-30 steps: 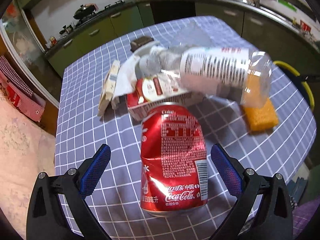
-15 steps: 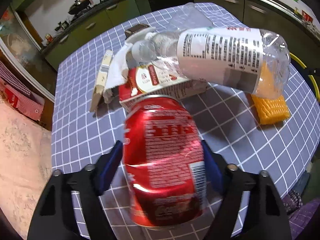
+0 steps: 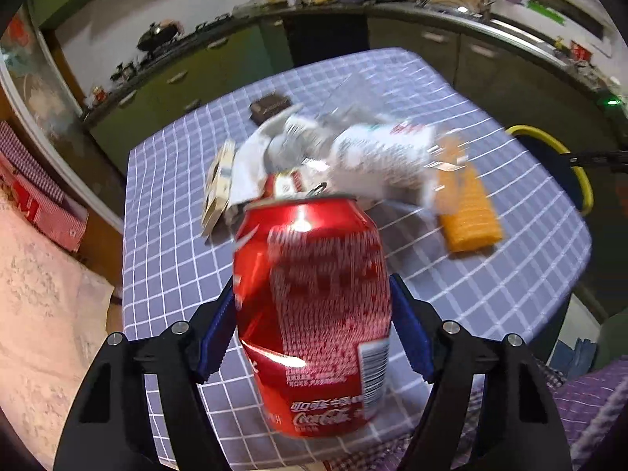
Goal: Collect trash
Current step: 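Grasp the red Coca-Cola can with the left gripper, then carry the can over the bin and release it from the left gripper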
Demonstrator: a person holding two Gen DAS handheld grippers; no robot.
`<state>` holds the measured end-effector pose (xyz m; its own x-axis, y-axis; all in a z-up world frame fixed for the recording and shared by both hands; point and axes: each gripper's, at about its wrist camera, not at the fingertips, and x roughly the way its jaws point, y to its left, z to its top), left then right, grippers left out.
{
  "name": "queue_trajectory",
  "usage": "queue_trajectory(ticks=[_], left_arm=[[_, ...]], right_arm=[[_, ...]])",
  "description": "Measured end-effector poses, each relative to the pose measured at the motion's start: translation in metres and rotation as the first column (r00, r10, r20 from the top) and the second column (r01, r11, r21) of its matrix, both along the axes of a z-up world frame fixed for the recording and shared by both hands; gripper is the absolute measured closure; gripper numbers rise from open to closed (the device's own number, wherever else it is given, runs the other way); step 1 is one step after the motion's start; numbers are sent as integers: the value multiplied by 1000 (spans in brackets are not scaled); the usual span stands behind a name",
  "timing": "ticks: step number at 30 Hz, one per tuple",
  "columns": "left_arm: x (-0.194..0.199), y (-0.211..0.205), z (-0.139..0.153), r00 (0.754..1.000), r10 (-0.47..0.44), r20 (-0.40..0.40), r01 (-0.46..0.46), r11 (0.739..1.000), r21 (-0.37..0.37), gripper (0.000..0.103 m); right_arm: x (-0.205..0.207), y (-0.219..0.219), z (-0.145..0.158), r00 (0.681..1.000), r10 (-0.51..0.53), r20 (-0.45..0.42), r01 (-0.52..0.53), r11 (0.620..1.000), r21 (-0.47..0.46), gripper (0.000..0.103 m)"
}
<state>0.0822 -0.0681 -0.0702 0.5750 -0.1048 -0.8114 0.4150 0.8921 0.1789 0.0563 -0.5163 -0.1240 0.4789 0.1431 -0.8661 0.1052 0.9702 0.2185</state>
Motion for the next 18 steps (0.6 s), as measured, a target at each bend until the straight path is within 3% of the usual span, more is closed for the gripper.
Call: queue_trajectory(ticks=[8,18], left_arm=[[-23,-45,35,991,-117,60,120,992,-47,33],[-26,-91,52,978,-190,91,196,978,-69,33]], right_arm=[[-11,-7,5,1000,0,32,0,1000,15,67],[-27,-21,7,998,-10,63,7,999,36,67]])
